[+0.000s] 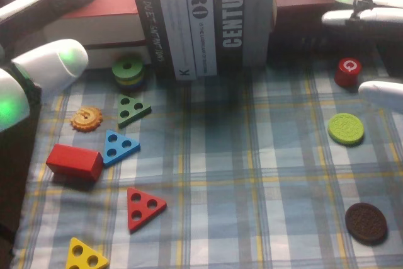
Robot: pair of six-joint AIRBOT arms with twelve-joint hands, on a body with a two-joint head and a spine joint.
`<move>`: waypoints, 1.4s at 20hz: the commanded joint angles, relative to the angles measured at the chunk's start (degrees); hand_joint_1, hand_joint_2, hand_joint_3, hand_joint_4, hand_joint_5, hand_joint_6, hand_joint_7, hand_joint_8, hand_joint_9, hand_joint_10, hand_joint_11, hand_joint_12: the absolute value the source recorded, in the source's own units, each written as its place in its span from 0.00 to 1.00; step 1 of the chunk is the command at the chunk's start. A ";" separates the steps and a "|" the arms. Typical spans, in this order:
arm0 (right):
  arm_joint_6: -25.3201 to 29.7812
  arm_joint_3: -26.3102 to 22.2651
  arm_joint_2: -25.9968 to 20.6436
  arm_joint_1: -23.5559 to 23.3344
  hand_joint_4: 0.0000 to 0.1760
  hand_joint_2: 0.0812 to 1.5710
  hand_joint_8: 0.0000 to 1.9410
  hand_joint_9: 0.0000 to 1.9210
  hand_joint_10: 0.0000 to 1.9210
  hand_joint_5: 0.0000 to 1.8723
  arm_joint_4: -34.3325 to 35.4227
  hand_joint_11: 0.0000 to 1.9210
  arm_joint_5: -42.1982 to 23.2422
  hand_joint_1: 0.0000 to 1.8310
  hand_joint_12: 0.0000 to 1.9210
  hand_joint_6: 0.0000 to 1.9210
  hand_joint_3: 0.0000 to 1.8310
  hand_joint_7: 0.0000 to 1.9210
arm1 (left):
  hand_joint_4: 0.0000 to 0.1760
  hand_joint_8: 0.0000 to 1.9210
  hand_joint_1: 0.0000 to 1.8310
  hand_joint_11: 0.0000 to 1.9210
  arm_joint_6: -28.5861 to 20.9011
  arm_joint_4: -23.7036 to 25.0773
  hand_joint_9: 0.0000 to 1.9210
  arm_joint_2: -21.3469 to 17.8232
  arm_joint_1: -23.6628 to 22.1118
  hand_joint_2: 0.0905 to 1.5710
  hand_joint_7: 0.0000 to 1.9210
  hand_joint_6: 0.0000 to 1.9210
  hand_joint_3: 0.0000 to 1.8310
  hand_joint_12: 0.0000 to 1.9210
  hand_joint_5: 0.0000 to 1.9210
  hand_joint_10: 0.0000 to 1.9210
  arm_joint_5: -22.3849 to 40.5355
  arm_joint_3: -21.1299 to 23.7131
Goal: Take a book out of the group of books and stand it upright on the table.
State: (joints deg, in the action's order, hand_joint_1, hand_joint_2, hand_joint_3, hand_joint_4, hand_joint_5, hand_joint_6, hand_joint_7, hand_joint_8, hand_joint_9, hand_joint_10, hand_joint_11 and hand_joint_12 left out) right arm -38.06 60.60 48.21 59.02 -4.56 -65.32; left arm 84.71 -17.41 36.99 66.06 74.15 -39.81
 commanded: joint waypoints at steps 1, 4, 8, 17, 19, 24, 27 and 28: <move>0.13 0.14 0.21 -1.47 0.20 0.81 0.00 0.14 0.01 0.27 1.17 0.03 -7.27 0.17 0.32 0.00 0.01 0.17 | 1.00 0.00 0.00 0.00 -0.25 0.33 0.10 -0.04 -0.59 0.83 0.12 0.00 0.01 0.14 0.15 0.01 7.23 -0.11; -4.49 0.24 0.98 -6.08 0.45 0.80 0.00 0.14 0.00 0.27 1.80 0.00 -7.94 0.17 0.34 0.00 0.00 0.16 | 1.00 0.00 0.00 0.00 -0.25 0.17 0.10 0.01 -0.57 0.85 0.12 0.00 0.01 0.14 0.15 0.00 7.14 -0.13; -5.46 3.47 4.12 -13.40 0.66 0.81 0.00 0.01 0.00 0.21 1.43 0.00 -6.98 0.01 0.02 0.00 0.00 0.05 | 1.00 0.00 0.00 0.00 -0.26 0.15 0.10 0.38 -0.58 0.87 0.11 0.00 0.00 0.11 0.16 0.00 7.12 -0.32; -5.46 11.43 10.53 -27.84 1.00 0.69 0.00 0.00 0.00 0.17 -3.26 0.01 8.75 0.00 0.00 0.00 0.00 0.00 | 1.00 0.00 0.01 0.01 -0.26 -0.16 0.11 1.00 -0.60 0.87 0.12 0.00 0.00 0.12 0.16 0.00 6.20 -0.74; -5.46 12.75 12.13 -30.22 1.00 0.70 0.00 0.00 0.00 0.18 -4.94 0.01 11.72 0.00 0.01 0.00 0.00 0.00 | 1.00 0.00 0.02 0.00 -0.29 -0.15 0.10 1.21 -0.63 0.87 0.12 0.00 0.00 0.12 0.16 0.00 5.86 -0.86; -5.46 13.85 13.08 -32.39 1.00 0.68 0.00 0.00 0.00 0.17 -8.83 0.00 16.46 0.00 0.00 0.00 0.00 0.00 | 1.00 0.00 0.02 0.00 -0.34 -0.04 0.10 1.34 -0.71 0.87 0.12 0.00 0.00 0.10 0.16 0.00 5.47 -1.00; -5.46 13.79 13.09 -32.43 1.00 0.68 0.00 0.00 0.00 0.17 -10.38 0.00 18.13 0.00 0.00 0.00 0.00 0.00 | 1.00 0.00 0.02 0.00 -0.38 0.02 0.10 1.40 -0.74 0.87 0.12 0.00 0.00 0.10 0.15 0.00 5.30 -1.05; -5.46 13.61 13.08 -32.43 1.00 0.67 0.00 0.00 0.00 0.17 -11.07 0.00 18.68 0.00 0.00 0.00 0.00 0.00 | 1.00 0.00 0.03 0.00 -0.46 0.01 0.10 1.45 -0.74 0.87 0.12 0.00 0.00 0.09 0.15 0.00 5.28 -1.08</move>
State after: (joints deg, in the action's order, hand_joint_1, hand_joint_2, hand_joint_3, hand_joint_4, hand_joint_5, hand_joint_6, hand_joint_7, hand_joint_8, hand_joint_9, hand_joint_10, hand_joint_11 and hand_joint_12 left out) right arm -43.62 74.26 61.19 27.62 -16.99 -40.95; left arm 84.64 -17.85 38.39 65.95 72.38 -40.64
